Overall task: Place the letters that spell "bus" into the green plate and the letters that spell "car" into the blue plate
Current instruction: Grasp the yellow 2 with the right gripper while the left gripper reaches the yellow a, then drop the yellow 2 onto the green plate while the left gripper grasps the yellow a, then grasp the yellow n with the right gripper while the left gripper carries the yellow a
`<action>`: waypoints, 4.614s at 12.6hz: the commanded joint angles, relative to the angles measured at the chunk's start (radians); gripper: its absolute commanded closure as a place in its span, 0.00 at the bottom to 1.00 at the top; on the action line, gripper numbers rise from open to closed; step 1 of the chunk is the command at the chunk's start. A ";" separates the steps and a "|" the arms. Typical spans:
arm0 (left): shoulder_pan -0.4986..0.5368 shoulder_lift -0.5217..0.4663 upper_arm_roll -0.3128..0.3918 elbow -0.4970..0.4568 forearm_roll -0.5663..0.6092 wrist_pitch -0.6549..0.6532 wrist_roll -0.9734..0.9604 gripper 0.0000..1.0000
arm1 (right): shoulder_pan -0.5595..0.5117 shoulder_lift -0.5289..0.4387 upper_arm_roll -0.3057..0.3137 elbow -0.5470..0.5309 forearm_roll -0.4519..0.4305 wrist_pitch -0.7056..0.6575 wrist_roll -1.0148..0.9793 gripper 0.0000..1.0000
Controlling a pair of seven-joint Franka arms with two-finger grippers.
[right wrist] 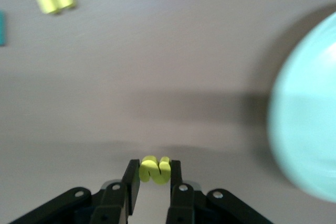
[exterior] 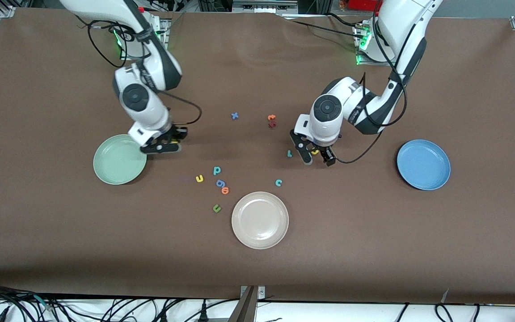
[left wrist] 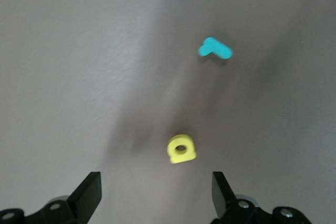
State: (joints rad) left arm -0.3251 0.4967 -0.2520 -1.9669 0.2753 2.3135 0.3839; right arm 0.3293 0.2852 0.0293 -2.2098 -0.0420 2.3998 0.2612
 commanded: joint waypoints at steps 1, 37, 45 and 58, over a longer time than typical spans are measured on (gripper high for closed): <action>-0.002 0.011 -0.024 -0.023 0.028 0.039 0.003 0.07 | -0.006 0.011 -0.144 0.027 -0.004 -0.041 -0.268 0.88; 0.038 -0.018 0.100 -0.073 0.031 0.204 -0.036 1.00 | 0.002 0.439 0.096 0.542 -0.084 -0.007 -0.100 0.32; 0.241 -0.224 0.149 -0.078 -0.031 -0.109 0.026 1.00 | 0.010 0.442 0.101 0.542 0.004 -0.005 -0.103 0.47; 0.428 -0.138 0.335 -0.089 -0.188 -0.080 0.087 0.97 | 0.004 0.434 0.098 0.544 -0.006 -0.016 -0.183 0.91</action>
State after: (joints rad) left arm 0.0831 0.3327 0.0809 -2.0525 0.1242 2.1960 0.4387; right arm 0.3399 0.7268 0.1252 -1.6795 -0.0566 2.3981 0.1060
